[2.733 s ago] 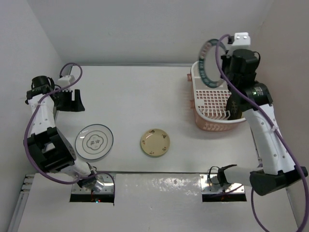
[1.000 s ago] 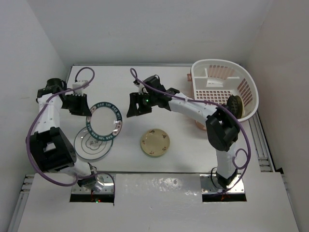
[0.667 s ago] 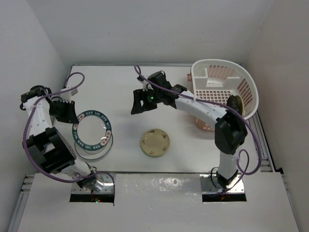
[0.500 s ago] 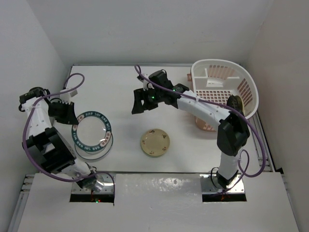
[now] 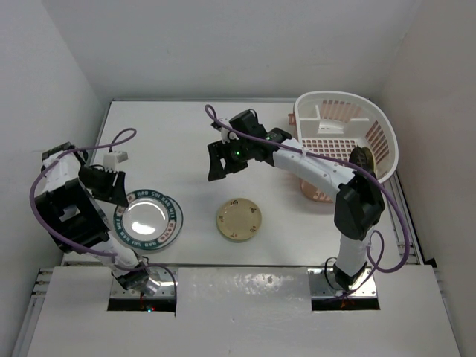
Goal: Unload the plates from the dish rack
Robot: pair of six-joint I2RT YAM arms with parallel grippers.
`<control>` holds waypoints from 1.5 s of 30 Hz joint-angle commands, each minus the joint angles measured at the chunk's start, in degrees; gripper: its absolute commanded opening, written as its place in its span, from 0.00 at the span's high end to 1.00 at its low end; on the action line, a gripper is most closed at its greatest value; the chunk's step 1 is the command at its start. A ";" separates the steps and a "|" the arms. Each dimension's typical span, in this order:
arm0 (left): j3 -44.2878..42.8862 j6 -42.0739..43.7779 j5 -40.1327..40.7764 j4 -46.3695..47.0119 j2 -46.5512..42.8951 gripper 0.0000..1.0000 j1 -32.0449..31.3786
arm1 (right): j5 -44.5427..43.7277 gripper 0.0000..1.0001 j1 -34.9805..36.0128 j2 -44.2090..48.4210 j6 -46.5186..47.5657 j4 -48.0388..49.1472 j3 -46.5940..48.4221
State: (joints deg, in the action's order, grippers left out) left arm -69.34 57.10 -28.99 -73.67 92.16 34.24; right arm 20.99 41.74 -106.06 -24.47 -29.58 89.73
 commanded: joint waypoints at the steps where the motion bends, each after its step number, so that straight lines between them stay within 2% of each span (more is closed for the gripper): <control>1: 0.17 -1.19 2.35 2.64 1.70 0.56 0.22 | -0.78 0.32 0.10 1.56 2.05 -0.21 2.81; 4: 0.43 -2.08 4.29 4.23 2.58 0.42 0.21 | -1.57 0.31 0.01 1.56 2.93 -1.09 3.34; 7: 0.78 -2.52 4.38 5.11 2.94 0.36 0.21 | -1.92 0.31 0.01 1.65 3.64 -1.79 3.87; 17: 3.77 -1.91 1.66 4.85 1.27 0.35 -0.93 | -5.08 0.31 -0.07 2.17 5.75 -4.95 5.53; 22: 2.11 -4.71 1.92 6.08 0.21 0.35 -1.02 | -15.26 0.32 -2.79 5.50 5.84 -10.31 7.91; 24: -0.17 -7.35 1.75 6.60 -0.05 0.35 -1.02 | -20.43 0.39 -6.83 10.15 5.49 -12.42 7.21; 25: -0.88 -8.49 1.66 7.04 -0.14 0.35 -1.02 | -21.51 0.47 -8.76 12.00 4.96 -13.04 5.90; 26: -1.49 -11.11 1.66 7.66 -0.31 0.35 -1.10 | -22.91 0.62 -13.56 15.93 4.35 -14.17 5.11; 27: -2.54 -12.27 1.75 8.88 -0.84 0.35 -1.10 | -24.23 0.67 -16.22 17.89 3.82 -14.71 4.06; 28: -2.90 -13.32 1.66 9.50 -1.19 0.35 -1.02 | -27.64 0.67 -18.77 19.56 3.81 -15.41 2.31; 30: -3.43 -17.97 1.92 12.56 -2.33 0.35 -1.02 | -32.31 0.42 -25.72 22.90 4.78 -18.74 1.50; 32: -3.61 -23.05 2.97 14.95 -3.21 0.35 -1.02 | -40.39 0.29 -31.33 23.62 5.83 -23.14 1.23; 35: -3.61 -26.68 3.59 18.81 -5.40 0.35 -1.19 | -48.40 0.27 -37.66 24.23 7.58 -24.47 -1.66; 38: -3.08 -27.13 3.42 19.70 -7.07 0.35 -1.37 | -50.34 0.35 -43.29 25.37 10.56 -21.05 -6.84; 39: -2.99 -27.04 3.50 19.62 -7.26 0.35 -1.45 | -50.78 0.48 -43.93 25.46 11.54 -20.08 -8.07; 42: -2.29 -26.69 3.85 19.18 -7.08 0.35 -1.54 | -51.40 0.72 -45.07 24.76 14.44 -17.44 -10.80; 43: -1.51 -26.52 4.03 19.18 -7.17 0.35 -1.54 | -51.23 0.75 -45.16 24.24 16.02 -16.31 -11.68; 45: -1.06 -26.25 4.12 19.18 -6.99 0.36 -1.54 | -51.23 0.76 -45.16 23.62 16.64 -15.68 -12.30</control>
State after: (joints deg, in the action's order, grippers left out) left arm -70.91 31.55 -25.12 -55.72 86.59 33.30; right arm -27.92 -3.66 -82.56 -11.77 -49.01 77.54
